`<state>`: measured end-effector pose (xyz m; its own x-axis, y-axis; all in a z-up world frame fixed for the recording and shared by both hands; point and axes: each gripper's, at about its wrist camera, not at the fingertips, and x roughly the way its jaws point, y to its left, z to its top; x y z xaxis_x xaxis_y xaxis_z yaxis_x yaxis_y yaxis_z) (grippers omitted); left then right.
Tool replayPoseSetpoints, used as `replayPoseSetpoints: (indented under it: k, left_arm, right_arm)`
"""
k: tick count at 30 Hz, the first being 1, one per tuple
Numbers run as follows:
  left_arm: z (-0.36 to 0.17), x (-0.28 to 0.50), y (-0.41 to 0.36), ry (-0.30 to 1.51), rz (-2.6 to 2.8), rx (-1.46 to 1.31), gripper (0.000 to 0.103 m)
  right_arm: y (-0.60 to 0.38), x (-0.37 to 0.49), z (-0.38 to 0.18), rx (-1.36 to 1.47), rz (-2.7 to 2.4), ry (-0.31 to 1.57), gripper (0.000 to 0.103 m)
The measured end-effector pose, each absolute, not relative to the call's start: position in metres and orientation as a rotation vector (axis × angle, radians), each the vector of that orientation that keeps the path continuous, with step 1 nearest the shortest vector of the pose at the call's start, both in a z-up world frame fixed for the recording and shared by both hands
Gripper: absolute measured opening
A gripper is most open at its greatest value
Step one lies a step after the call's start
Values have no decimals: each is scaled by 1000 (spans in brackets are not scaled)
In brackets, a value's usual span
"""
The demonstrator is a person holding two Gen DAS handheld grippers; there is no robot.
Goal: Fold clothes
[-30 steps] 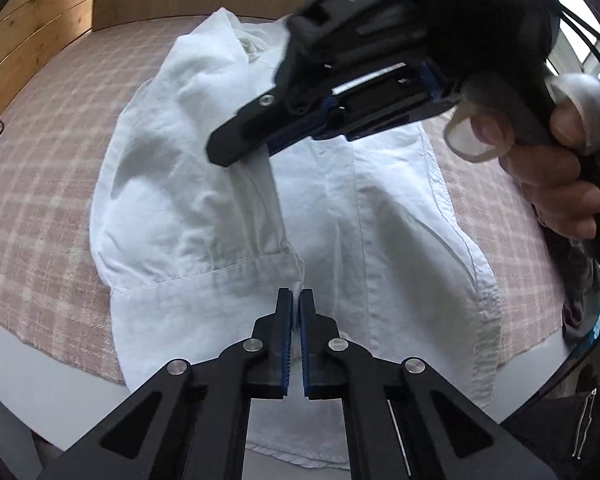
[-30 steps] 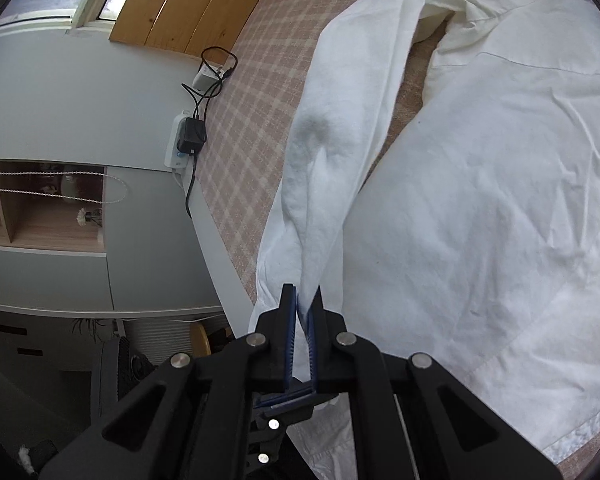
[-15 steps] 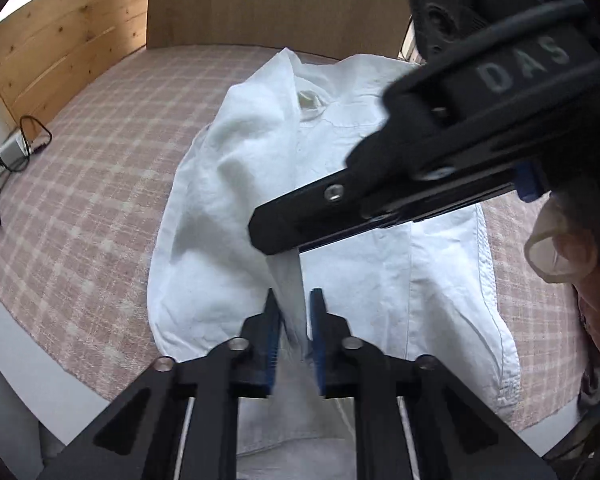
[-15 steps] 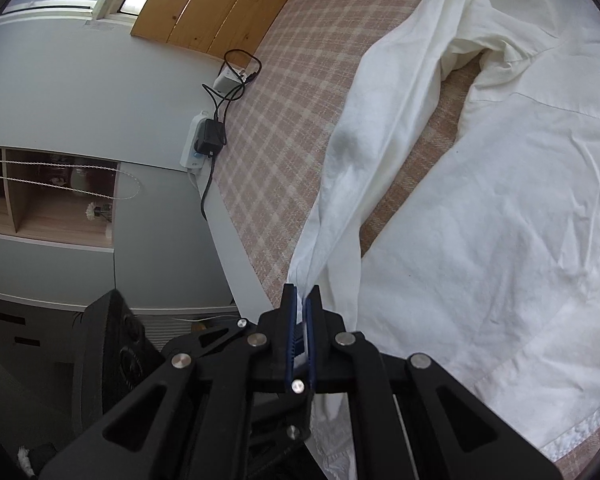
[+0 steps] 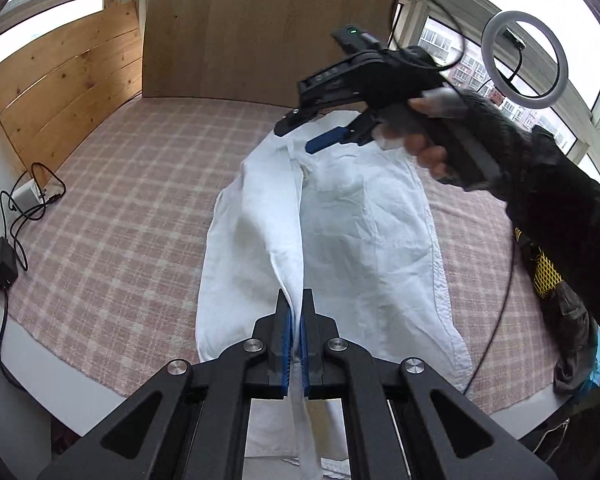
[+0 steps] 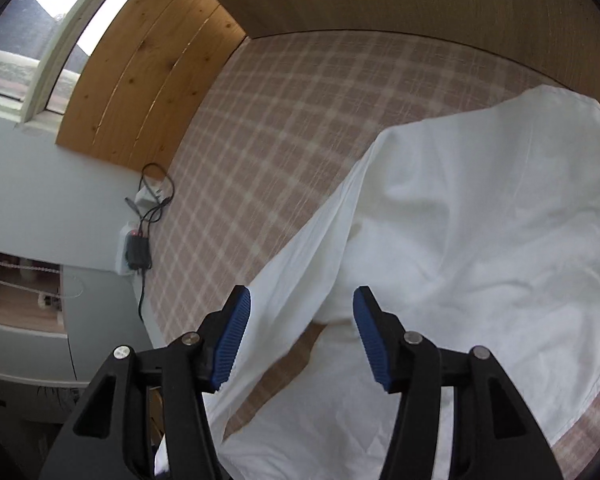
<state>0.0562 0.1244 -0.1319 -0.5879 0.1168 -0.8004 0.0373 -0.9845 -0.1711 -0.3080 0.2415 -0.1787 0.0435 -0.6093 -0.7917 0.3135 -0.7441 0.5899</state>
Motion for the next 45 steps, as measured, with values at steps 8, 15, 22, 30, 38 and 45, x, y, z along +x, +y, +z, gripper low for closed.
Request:
replayPoseSetpoints:
  k: [8,15,22,30,38,45]
  left_arm:
    - [-117,62,160,-69,2651,-1354,3]
    - [-148,71,230,253,2393,-1389,3]
    - [-196,82,276,335,2146,-1515,14]
    - [-148,103,221,232,2244,-1520,32]
    - [-141,28,122,371,2466,-1441,38]
    - [-178,-77,100,306,2318,-1352,40]
  right_arm:
    - [235,-333,-194,1643,-1750,-379,5]
    - [301,-320,-177,1592,-1842,-378,4]
    - [336,-303,-211,1757,-1998,-47,9]
    - [369,-276,-182,1669,-2051,-110,35]
    - [369,-183,-154,1516,-1965,-284,35]
    - [323,-143,-158,1542,-2089,-316,41]
